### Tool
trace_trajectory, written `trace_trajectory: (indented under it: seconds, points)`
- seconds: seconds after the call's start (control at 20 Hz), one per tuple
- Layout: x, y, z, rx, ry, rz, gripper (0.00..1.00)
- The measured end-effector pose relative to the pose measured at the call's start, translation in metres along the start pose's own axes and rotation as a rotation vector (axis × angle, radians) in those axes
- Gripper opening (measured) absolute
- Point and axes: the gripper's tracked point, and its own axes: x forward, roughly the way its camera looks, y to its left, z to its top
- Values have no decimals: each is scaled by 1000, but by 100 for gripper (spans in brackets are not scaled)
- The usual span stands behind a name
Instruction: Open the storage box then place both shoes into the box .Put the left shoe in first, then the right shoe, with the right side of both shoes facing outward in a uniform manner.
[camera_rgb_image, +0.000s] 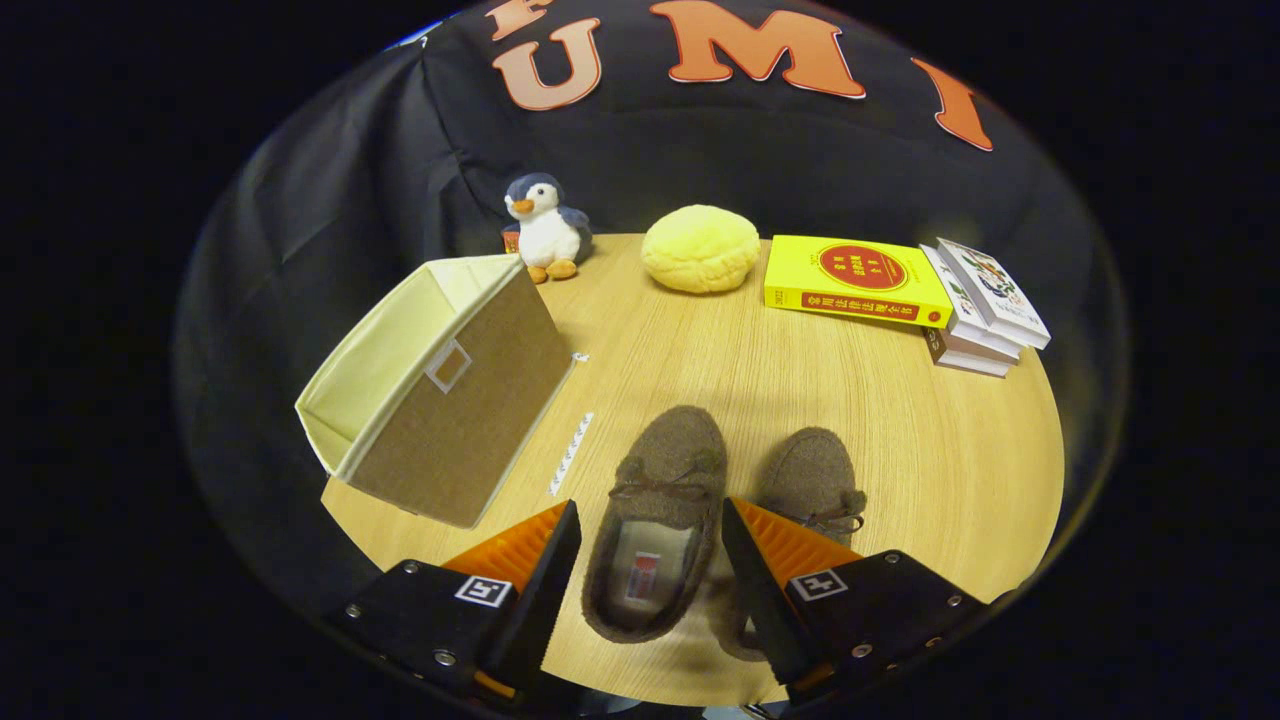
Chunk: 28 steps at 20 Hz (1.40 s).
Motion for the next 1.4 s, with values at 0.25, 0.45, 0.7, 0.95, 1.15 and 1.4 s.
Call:
trace_trajectory:
  seconds: [0.25, 0.45, 0.7, 0.95, 1.15, 1.4]
  points:
    - [24, -12, -26, 7, 64, -25, 76]
    - [43, -20, -34, 19, 93, -42, 68]
    - [73, -26, -32, 40, 97, -81, 52]
    - [86, -31, -35, 33, 115, -138, 25]
    - [84, -35, -32, 111, 123, -137, 8]
    - [64, -18, -7, 161, 90, -100, 3]
